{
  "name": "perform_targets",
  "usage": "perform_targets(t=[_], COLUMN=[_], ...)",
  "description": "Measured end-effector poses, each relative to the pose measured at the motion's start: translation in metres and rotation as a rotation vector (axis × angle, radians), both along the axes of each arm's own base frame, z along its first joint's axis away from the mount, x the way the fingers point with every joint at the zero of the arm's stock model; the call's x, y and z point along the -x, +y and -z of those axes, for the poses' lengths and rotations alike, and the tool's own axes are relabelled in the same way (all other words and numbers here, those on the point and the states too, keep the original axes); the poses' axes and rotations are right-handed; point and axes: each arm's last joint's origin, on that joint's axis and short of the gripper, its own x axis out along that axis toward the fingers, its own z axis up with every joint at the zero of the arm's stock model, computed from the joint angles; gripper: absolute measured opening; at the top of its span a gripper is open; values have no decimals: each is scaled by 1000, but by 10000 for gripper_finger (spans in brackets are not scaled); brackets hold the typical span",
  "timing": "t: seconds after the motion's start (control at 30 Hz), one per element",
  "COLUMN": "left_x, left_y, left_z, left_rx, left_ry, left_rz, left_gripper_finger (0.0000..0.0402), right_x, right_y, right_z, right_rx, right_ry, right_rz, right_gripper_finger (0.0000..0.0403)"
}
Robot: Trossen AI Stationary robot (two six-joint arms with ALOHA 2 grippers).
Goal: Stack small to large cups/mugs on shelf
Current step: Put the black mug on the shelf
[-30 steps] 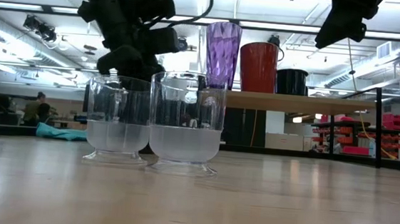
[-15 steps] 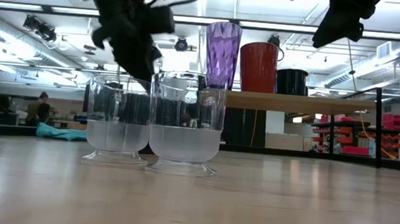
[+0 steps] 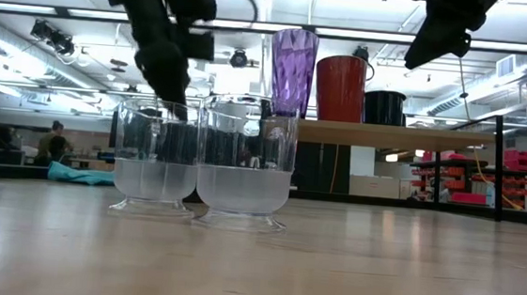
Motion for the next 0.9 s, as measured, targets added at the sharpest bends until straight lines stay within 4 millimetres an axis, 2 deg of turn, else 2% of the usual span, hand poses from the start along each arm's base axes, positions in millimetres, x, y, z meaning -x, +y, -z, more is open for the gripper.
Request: perform_targets(t=[0.23, 0.33, 0.47, 0.67, 0.9], left_x=[-6, -13, -27, -45, -58], left_y=[24, 29, 33, 25, 10], left_z=[31, 46, 59, 64, 59], left_rx=[193, 210, 192, 204, 218], left_ry=[55, 80, 25, -79, -186], left_rz=[21, 42, 67, 175, 272], left_gripper_finger=[14, 14, 17, 12, 21], right_x=[-2, -3, -3, -4, -5], right_y=[1, 1, 1, 2, 1], right_z=[2, 2, 1, 1, 0], right_rx=[4, 4, 4, 11, 18], right_ry=[9, 8, 4, -5, -15], right_rz=[-10, -11, -11, -21, -20], right_gripper_finger=[98, 98, 98, 98, 98])
